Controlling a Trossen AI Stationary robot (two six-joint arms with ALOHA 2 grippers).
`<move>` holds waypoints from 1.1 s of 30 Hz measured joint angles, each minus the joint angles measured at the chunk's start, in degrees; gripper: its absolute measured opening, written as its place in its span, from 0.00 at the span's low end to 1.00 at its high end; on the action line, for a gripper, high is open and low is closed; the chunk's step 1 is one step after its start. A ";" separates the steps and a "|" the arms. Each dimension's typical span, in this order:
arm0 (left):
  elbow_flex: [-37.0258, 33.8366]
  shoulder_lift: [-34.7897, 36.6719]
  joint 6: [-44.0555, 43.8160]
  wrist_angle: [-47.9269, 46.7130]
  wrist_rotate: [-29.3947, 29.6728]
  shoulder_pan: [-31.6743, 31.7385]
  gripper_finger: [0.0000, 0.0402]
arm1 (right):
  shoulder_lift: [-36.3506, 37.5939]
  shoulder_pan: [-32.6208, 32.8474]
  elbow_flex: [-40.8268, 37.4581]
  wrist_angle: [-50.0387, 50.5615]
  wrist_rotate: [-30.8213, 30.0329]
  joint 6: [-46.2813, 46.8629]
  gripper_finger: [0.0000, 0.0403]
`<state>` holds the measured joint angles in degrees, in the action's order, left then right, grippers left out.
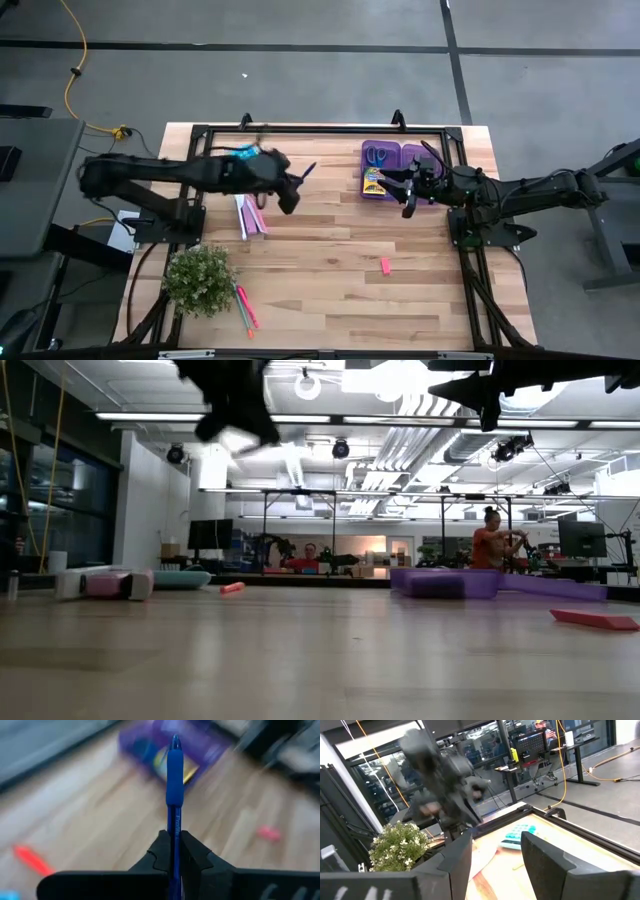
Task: Pack school essentials
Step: Put the blue pen into the violet supply box
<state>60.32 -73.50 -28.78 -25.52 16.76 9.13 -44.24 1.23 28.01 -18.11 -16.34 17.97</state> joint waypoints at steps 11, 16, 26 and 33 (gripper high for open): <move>-19.07 15.60 3.96 38.50 2.22 -9.01 0.00 | -0.31 0.00 0.00 -0.13 0.00 -0.02 0.40; -26.68 17.23 6.47 47.30 4.32 -11.38 0.00 | -0.85 0.00 0.00 -0.41 1.44 0.00 0.40; -28.08 17.20 9.95 49.83 4.43 -11.33 0.00 | -2.81 0.02 0.03 -6.57 5.04 1.67 0.40; -24.13 11.69 9.50 50.00 -0.34 -9.00 0.00 | -16.42 0.04 7.57 -6.64 5.56 -0.07 0.40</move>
<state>36.19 -61.80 -19.28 24.48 16.41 0.13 -60.66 1.28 35.58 -24.75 -10.78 17.90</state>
